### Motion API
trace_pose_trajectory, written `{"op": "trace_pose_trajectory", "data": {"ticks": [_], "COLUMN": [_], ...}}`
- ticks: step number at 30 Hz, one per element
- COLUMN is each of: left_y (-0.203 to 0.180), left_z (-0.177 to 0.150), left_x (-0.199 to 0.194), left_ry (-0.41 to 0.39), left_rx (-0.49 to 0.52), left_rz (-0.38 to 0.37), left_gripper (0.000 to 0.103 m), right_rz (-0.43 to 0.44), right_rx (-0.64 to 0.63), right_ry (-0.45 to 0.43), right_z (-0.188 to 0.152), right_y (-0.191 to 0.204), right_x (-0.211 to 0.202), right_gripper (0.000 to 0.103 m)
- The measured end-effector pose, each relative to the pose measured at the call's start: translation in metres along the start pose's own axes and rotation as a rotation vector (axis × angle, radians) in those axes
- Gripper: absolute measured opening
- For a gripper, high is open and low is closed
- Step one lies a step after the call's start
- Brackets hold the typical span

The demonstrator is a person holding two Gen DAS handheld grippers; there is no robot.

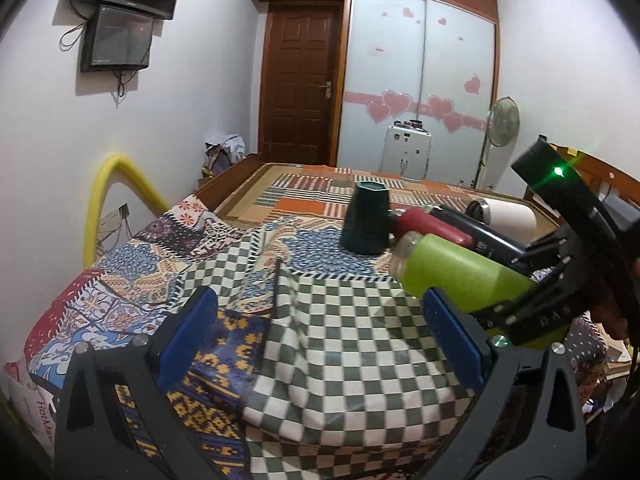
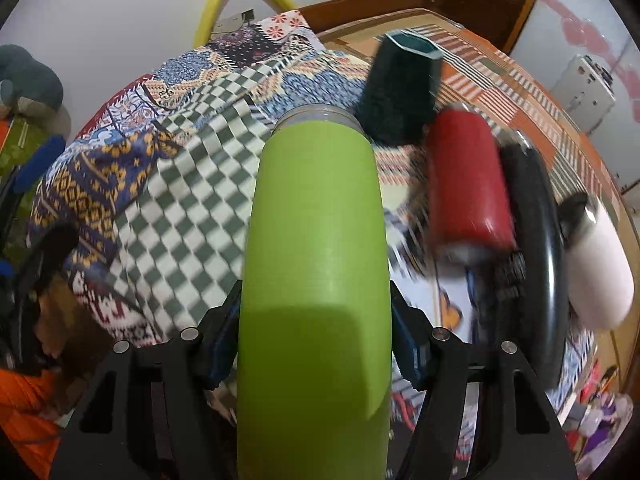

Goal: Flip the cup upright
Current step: 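Close the right gripper around the lime-green bottle's body, then lift the lime-green bottle with the right gripper and rotate it upright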

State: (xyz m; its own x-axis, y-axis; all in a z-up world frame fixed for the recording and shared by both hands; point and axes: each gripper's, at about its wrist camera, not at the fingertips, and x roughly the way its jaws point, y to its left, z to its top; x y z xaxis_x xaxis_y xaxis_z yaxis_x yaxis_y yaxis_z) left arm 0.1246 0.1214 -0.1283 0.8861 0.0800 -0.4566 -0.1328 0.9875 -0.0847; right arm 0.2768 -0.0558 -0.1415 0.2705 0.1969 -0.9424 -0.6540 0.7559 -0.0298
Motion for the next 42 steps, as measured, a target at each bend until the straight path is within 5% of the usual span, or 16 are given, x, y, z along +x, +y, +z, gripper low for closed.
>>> {"op": "trace_pose_trajectory", "data": {"ticks": [20,25,32,42], "left_y": [-0.069,-0.078,-0.101,-0.146], "left_z": [-0.007,-0.002,0.009,0.028], "left_x": [0.012,0.010,0.014,0.067], "left_ry": [0.083,0.079,0.088,0.338], "left_rx": [0.082,0.107,0.133,0.102], "left_rz": [-0.033,-0.028,-0.031,-0.165], "left_gripper": [0.103,0.103,0.103,0.103], "right_rz": [-0.024,-0.045,-0.109,-0.253], "right_rx": [0.030,0.020,0.065,0.176], "right_ry": [-0.003,-0.104,-0.276,-0.456], "right_z": [-0.048,-0.060,-0.089,-0.130], "right_y": [-0.021,-0.021,-0.031,-0.066], "right_x": [0.005,-0.019,-0.070,-0.120], "right_gripper": [0.061,0.080,0.081,0.082]}}
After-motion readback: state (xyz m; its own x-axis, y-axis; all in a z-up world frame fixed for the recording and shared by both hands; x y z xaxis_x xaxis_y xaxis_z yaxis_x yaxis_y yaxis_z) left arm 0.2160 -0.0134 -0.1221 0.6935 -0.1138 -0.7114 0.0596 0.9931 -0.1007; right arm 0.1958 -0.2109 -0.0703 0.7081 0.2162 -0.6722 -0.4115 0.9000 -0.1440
